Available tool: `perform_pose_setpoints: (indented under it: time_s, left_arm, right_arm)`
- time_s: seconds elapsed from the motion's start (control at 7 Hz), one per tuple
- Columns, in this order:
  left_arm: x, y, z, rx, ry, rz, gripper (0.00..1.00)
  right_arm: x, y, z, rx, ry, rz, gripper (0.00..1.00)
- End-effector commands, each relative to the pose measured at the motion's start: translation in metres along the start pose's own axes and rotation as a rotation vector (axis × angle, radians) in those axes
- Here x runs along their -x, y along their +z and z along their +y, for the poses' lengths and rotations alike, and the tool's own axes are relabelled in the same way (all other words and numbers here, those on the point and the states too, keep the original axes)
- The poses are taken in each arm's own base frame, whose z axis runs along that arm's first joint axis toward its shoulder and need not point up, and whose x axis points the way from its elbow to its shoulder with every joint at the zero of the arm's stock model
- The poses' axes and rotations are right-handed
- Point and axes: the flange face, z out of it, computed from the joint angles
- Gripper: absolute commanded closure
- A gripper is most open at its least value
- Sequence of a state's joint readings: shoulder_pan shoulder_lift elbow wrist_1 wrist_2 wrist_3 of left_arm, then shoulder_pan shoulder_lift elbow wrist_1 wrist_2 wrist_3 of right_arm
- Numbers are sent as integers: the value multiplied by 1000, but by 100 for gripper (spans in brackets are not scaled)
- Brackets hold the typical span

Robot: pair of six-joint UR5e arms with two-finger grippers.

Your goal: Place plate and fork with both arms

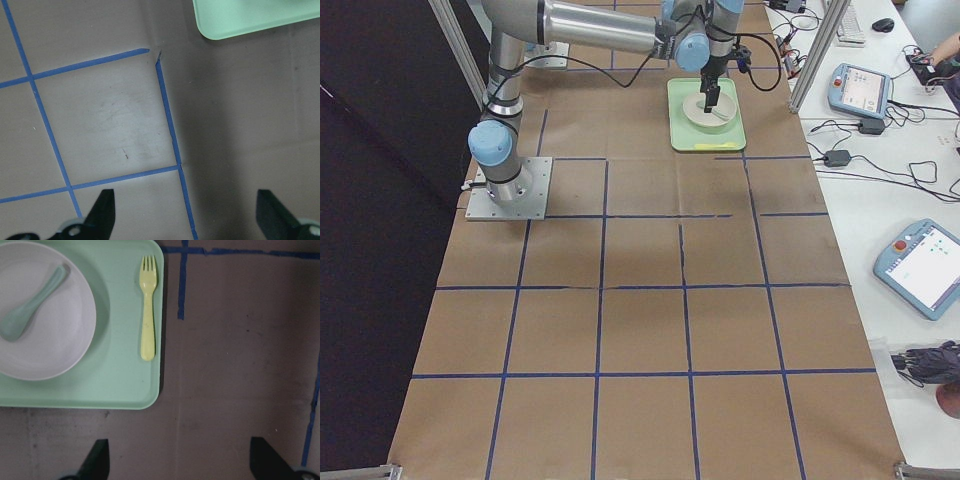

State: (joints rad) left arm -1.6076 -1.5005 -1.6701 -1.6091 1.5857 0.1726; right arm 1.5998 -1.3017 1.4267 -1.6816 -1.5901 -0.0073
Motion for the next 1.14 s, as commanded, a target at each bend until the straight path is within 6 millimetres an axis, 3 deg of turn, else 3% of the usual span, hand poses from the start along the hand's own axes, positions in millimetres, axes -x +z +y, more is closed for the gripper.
perform_pose_setpoints:
  time_s: [0.0,0.29,1.0]
  left_arm:
    - [0,-1,0,-5,30,0,1]
    - [1,-2,1,-8,50,0,1]
    - [12,-7,1,-28,80,-1,1]
  right_arm:
    - [-1,-46,75,-25,1,4,0]
    - [-2,-48,127,-38,3,6,0]
    - [-1,-53,130,-62,8,4,0]
